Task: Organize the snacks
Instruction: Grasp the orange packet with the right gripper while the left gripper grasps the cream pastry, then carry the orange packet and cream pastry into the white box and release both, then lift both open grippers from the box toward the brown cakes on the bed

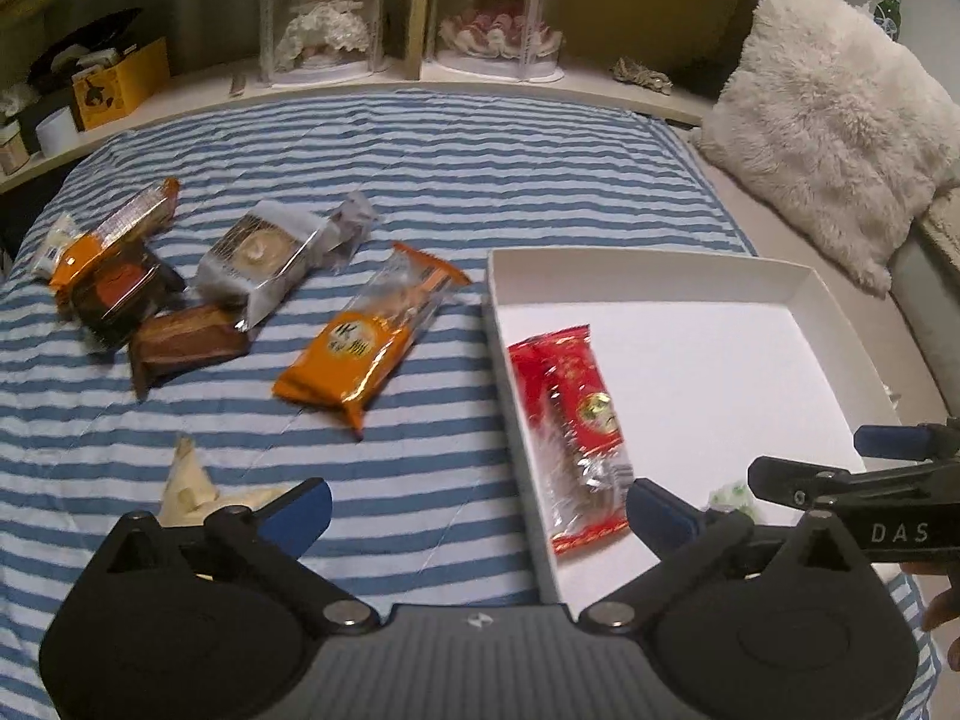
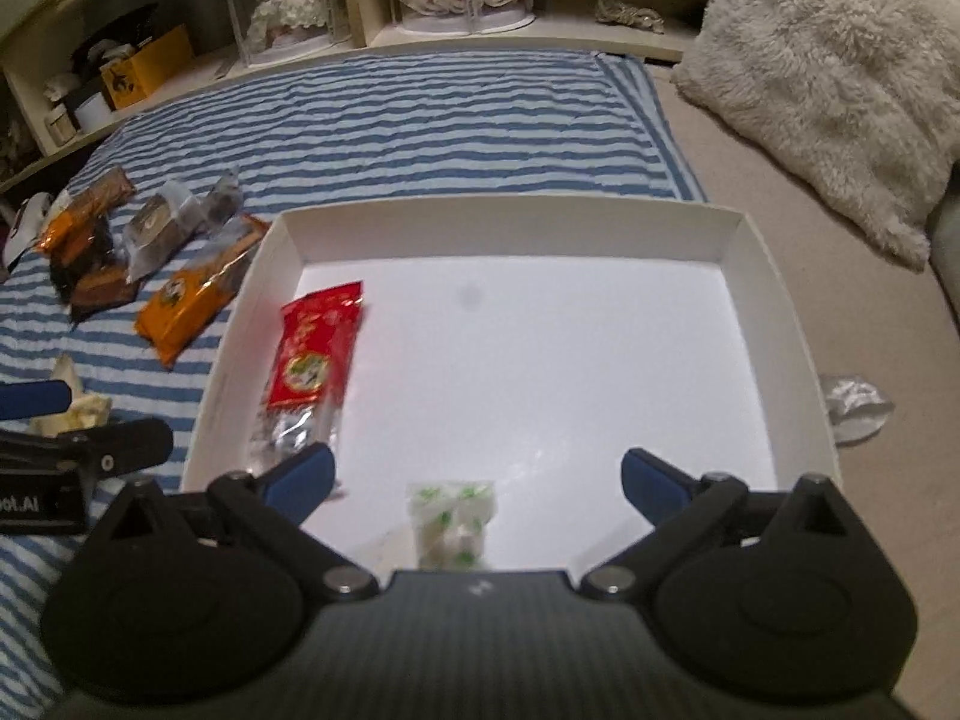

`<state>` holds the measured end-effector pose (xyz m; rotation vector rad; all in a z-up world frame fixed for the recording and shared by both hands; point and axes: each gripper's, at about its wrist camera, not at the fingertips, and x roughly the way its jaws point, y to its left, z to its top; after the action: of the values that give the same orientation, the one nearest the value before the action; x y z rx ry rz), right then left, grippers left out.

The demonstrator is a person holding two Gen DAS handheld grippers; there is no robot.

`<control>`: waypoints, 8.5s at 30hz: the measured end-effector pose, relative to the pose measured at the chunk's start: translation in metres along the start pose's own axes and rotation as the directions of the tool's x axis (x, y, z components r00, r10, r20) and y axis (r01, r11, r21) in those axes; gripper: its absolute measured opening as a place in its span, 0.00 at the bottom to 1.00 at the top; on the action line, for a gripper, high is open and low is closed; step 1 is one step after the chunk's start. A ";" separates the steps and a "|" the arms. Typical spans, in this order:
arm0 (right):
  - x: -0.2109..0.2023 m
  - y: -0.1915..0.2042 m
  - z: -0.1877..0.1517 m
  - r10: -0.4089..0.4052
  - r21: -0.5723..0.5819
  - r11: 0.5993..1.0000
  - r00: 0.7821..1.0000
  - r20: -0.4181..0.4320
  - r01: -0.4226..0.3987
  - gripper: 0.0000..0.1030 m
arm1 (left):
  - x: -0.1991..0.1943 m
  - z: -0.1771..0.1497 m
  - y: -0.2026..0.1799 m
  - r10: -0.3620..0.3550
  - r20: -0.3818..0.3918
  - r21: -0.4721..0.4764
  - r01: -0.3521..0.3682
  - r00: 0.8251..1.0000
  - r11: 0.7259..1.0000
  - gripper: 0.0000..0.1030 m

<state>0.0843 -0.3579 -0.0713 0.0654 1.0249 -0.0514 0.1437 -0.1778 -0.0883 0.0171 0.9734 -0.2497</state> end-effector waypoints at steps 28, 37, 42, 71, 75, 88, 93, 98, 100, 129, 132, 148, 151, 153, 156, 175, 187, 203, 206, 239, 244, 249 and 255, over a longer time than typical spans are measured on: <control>-0.016 0.063 -0.022 0.084 -0.098 0.992 0.996 0.019 -0.082 1.00 | -0.047 -0.033 0.125 0.126 -0.041 -0.127 -0.130 0.991 0.983 1.00; -0.016 0.084 -0.012 0.172 -0.023 0.985 0.978 0.118 -0.171 1.00 | -0.030 -0.044 0.122 0.106 0.013 -0.017 -0.105 0.994 0.994 1.00; -0.016 0.091 0.010 0.154 0.060 0.983 0.961 0.228 -0.172 1.00 | -0.021 -0.042 0.104 0.053 0.056 0.111 -0.059 0.997 0.992 1.00; 0.106 0.179 0.107 0.064 0.334 0.942 0.996 -0.058 -0.041 0.64 | 0.023 -0.037 0.117 -0.015 -0.013 0.250 0.018 1.000 0.968 0.59; 0.116 0.182 0.109 0.083 0.260 0.964 0.994 -0.067 -0.063 0.56 | 0.024 -0.036 0.122 -0.047 -0.033 0.224 0.053 0.998 0.973 0.53; 0.080 0.180 0.062 0.255 -0.122 0.956 0.961 -0.110 -0.267 0.51 | 0.006 -0.035 0.149 -0.047 -0.062 0.070 0.051 0.997 0.996 0.48; 0.058 0.180 0.028 0.300 -0.269 0.902 0.938 -0.173 -0.338 0.51 | 0.002 -0.036 0.159 -0.044 -0.065 0.015 0.045 0.997 0.999 0.48; 0.042 0.183 -0.013 0.302 -0.328 0.872 0.926 -0.226 -0.364 0.53 | 0.005 -0.040 0.161 -0.053 -0.077 -0.060 0.048 0.996 0.997 0.48; 0.039 0.185 -0.022 0.283 -0.297 0.894 0.937 -0.205 -0.335 0.58 | 0.006 -0.043 0.162 -0.050 -0.068 -0.112 0.042 0.996 0.993 0.48; 0.017 0.166 -0.004 0.312 -0.159 0.934 0.947 -0.083 -0.321 0.45 | -0.025 -0.052 0.157 -0.012 0.014 -0.250 0.015 1.000 0.968 0.42; 0.002 0.155 -0.001 0.322 -0.151 0.933 0.945 -0.057 -0.327 0.45 | -0.039 -0.050 0.152 -0.014 0.042 -0.254 0.024 0.999 0.967 0.30; -0.021 0.103 -0.010 0.349 -0.050 0.936 0.937 0.009 -0.348 0.45 | -0.023 -0.054 0.124 0.100 -0.011 -0.081 -0.100 0.995 0.992 0.57; -0.020 0.106 -0.010 0.353 -0.052 0.935 0.936 0.006 -0.352 0.45 | -0.012 -0.058 0.130 0.098 -0.041 -0.111 -0.102 0.994 0.989 0.57; -0.019 0.107 -0.010 0.349 -0.055 0.936 0.937 0.003 -0.349 0.45 | -0.005 -0.059 0.133 0.107 -0.054 -0.122 -0.113 0.993 0.986 0.56; -0.019 0.107 -0.010 0.348 -0.055 0.936 0.937 0.003 -0.348 0.45 | -0.001 -0.060 0.137 0.098 -0.058 -0.147 -0.106 0.993 0.984 0.49; -0.054 0.068 -0.001 0.307 -0.094 0.950 0.945 0.112 -0.297 0.45 | -0.057 -0.037 0.088 -0.015 0.096 -0.136 0.028 0.995 0.990 0.39; -0.061 -0.042 -0.008 0.157 0.003 0.987 0.976 0.148 -0.159 0.45 | -0.034 -0.020 -0.014 -0.136 0.093 -0.084 0.143 0.986 0.986 0.39; -0.039 -0.132 -0.035 0.094 0.064 0.993 0.989 0.116 -0.102 0.45 | 0.034 -0.025 -0.148 -0.374 -0.021 -0.102 0.370 0.927 0.923 0.39; -0.030 -0.143 -0.037 0.081 0.067 0.994 0.990 0.113 -0.089 0.45 | 0.050 -0.026 -0.165 -0.402 -0.052 -0.129 0.393 0.914 0.910 0.39; -0.029 -0.164 -0.058 0.087 0.123 0.988 0.994 0.062 -0.094 0.69 | 0.034 -0.027 -0.154 -0.343 -0.099 -0.075 0.336 0.934 0.939 0.72; -0.045 -0.162 -0.063 0.054 0.123 0.990 0.995 0.080 -0.064 0.81 | 0.020 -0.029 -0.151 -0.319 -0.092 -0.037 0.317 0.943 0.948 0.83; -0.061 -0.156 -0.071 0.024 0.102 0.994 0.996 0.087 -0.033 0.97 | 0.006 -0.030 -0.143 -0.295 -0.077 -0.025 0.294 0.952 0.955 0.99; -0.080 -0.149 -0.079 0.025 0.097 0.995 0.994 0.110 -0.036 0.99 | -0.008 -0.030 -0.130 -0.279 -0.060 0.001 0.279 0.958 0.960 1.00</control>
<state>-0.0356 -0.4997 -0.0481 0.1670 0.9117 -0.0772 0.0865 -0.2983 -0.0858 -0.1060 1.0335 -0.5164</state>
